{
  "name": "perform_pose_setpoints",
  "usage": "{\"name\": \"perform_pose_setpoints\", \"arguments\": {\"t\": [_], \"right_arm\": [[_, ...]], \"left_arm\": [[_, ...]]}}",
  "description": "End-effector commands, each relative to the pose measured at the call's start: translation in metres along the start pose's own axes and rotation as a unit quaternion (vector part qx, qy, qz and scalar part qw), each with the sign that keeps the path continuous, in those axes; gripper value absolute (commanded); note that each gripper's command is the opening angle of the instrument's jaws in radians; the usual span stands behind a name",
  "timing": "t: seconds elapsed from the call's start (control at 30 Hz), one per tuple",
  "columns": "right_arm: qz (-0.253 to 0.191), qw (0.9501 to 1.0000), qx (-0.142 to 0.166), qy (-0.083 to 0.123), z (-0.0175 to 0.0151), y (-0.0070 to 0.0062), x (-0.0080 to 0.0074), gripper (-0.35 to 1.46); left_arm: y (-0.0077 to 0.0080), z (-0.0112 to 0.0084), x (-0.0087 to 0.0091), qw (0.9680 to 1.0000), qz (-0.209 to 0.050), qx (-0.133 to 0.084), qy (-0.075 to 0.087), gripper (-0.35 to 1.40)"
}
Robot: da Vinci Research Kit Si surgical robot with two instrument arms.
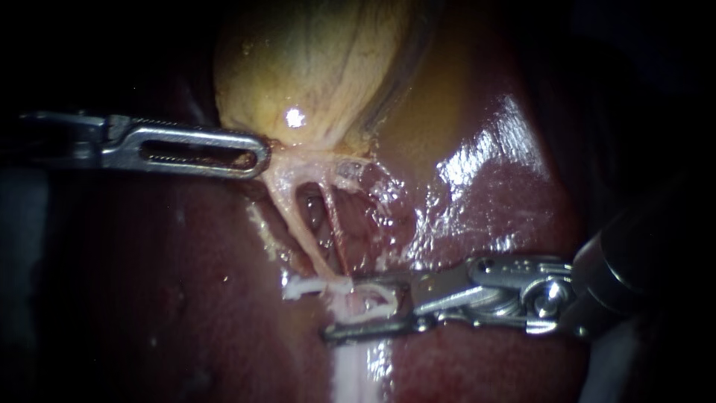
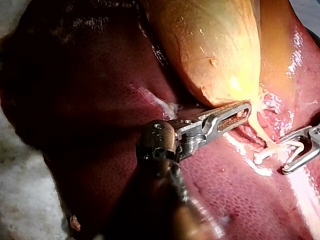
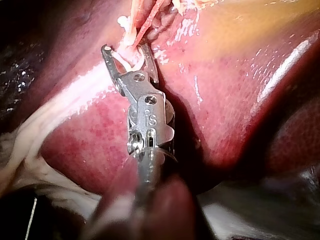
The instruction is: Clipping second clip left tube
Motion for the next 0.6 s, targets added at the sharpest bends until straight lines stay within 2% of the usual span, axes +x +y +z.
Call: {"name": "perform_pose_setpoints", "arguments": {"t": [0.03,0.43,0.6], "right_arm": [[0.0,1.0,0.0,0.0,0.0,0.0,0.0,0.4],[0.001,1.0,0.001,0.0,-0.0001,0.0,0.0005,0.4],[0.003,1.0,0.001,0.0,-0.0004,0.0,0.0011,0.4]], "left_arm": [[0.0,0.0,0.0,1.0,0.0,0.0,0.0,-0.35],[0.0,0.0,0.0,1.0,0.0,0.0,0.0,-0.35],[0.0,0.0,0.0,1.0,0.0,0.0,0.0,-0.35]]}}
